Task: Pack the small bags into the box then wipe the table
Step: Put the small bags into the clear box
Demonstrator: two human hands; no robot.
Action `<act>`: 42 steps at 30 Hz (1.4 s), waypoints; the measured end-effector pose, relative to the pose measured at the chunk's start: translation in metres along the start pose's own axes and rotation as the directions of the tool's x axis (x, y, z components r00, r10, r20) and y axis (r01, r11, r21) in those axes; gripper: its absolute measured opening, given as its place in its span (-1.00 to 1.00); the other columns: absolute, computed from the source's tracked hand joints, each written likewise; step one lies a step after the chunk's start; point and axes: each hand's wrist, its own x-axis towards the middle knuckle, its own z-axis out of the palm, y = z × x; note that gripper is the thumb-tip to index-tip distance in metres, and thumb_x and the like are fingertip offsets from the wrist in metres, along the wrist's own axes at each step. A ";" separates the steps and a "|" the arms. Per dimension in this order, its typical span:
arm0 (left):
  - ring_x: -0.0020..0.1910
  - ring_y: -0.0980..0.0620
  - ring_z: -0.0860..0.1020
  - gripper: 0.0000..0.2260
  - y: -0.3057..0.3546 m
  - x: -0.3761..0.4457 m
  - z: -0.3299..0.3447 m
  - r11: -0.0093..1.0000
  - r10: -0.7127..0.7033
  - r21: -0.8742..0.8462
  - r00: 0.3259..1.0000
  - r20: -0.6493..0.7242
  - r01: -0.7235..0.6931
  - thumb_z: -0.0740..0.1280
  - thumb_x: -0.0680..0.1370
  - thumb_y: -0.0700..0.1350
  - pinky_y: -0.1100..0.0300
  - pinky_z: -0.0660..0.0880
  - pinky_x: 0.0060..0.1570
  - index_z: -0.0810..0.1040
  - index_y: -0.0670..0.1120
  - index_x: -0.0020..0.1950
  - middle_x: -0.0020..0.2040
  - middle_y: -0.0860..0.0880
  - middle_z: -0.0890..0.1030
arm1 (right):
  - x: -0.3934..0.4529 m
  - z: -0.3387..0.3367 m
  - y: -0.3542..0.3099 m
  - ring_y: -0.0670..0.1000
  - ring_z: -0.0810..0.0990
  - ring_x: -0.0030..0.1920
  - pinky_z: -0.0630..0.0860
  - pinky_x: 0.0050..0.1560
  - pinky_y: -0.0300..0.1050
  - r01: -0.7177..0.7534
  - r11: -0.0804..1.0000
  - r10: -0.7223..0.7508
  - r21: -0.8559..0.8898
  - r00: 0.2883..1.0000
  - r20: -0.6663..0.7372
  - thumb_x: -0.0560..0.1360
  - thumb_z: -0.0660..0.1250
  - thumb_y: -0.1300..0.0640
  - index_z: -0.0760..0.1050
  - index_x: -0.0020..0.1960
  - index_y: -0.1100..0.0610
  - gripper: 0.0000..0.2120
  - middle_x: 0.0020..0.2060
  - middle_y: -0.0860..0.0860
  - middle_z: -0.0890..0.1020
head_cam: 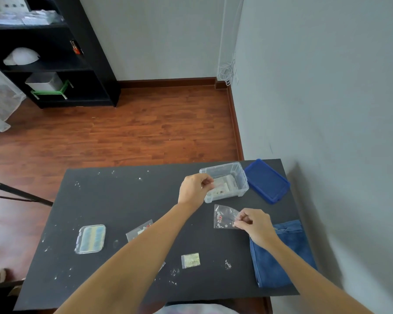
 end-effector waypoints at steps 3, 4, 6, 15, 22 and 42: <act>0.13 0.03 0.45 -0.63 -0.009 0.009 0.008 0.994 0.046 0.096 0.999 -0.005 -0.045 0.47 0.42 0.02 0.21 0.40 0.08 0.56 -0.01 0.19 0.10 0.03 0.54 | -0.004 -0.027 0.005 -0.13 0.63 -0.29 0.49 -0.16 -0.32 -0.011 0.993 0.022 0.113 0.995 -0.094 0.42 0.48 0.20 0.63 -0.25 0.09 -0.91 -0.34 -0.04 0.69; 0.22 0.04 0.36 -0.46 -0.013 0.011 0.008 0.990 0.070 0.120 0.998 0.002 -0.070 0.49 0.37 0.12 0.20 0.33 0.19 0.48 0.02 0.30 0.20 0.04 0.45 | -0.003 -0.036 0.005 -0.16 0.63 -0.29 0.49 -0.17 -0.36 -0.001 0.990 0.021 0.140 0.991 -0.135 0.42 0.49 0.20 0.64 -0.25 0.08 -0.91 -0.34 -0.07 0.70; 0.39 0.05 0.18 -0.11 -0.021 0.014 0.008 0.979 0.095 0.173 0.993 0.076 -0.107 0.49 0.25 0.29 0.10 0.15 0.37 0.23 0.05 0.48 0.40 0.06 0.28 | 0.002 -0.052 0.004 -0.22 0.66 -0.26 0.49 -0.17 -0.43 0.037 0.989 -0.005 0.142 0.975 -0.221 0.42 0.49 0.19 0.67 -0.22 0.08 -0.95 -0.31 -0.11 0.71; 0.48 0.04 0.11 0.05 -0.033 0.020 0.009 0.967 0.062 0.237 0.987 0.151 -0.097 0.49 0.15 0.36 0.07 -0.05 0.45 0.12 0.06 0.52 0.46 0.08 0.25 | 0.069 -0.059 -0.036 -0.06 0.60 -0.25 0.41 -0.20 -0.34 0.144 0.988 -0.155 -0.062 0.954 -0.256 0.48 0.43 0.22 0.67 -0.14 0.24 -0.91 -0.27 0.06 0.72; 0.51 0.02 0.09 0.06 -0.028 0.018 0.007 0.959 0.041 0.271 0.985 0.165 -0.085 0.49 0.18 0.35 -0.02 -0.06 0.49 0.08 0.06 0.54 0.50 0.08 0.21 | 0.090 -0.037 -0.056 0.15 0.61 -0.04 0.46 0.11 0.09 0.061 0.939 -0.107 -0.338 0.987 -0.120 0.47 0.45 0.12 0.62 -0.01 0.16 -0.86 -0.16 0.06 0.71; 0.46 0.02 0.26 -0.35 -0.162 -0.144 -0.093 0.886 -0.298 0.375 0.954 0.012 0.272 0.42 0.45 0.07 0.06 0.16 0.45 0.29 0.02 0.49 0.46 0.07 0.37 | -0.027 0.101 -0.036 -0.08 0.39 0.21 0.26 0.19 -0.19 0.555 0.707 -0.381 -0.438 0.821 0.426 0.43 0.38 -0.19 0.48 0.29 -0.05 -0.52 0.15 -0.15 0.50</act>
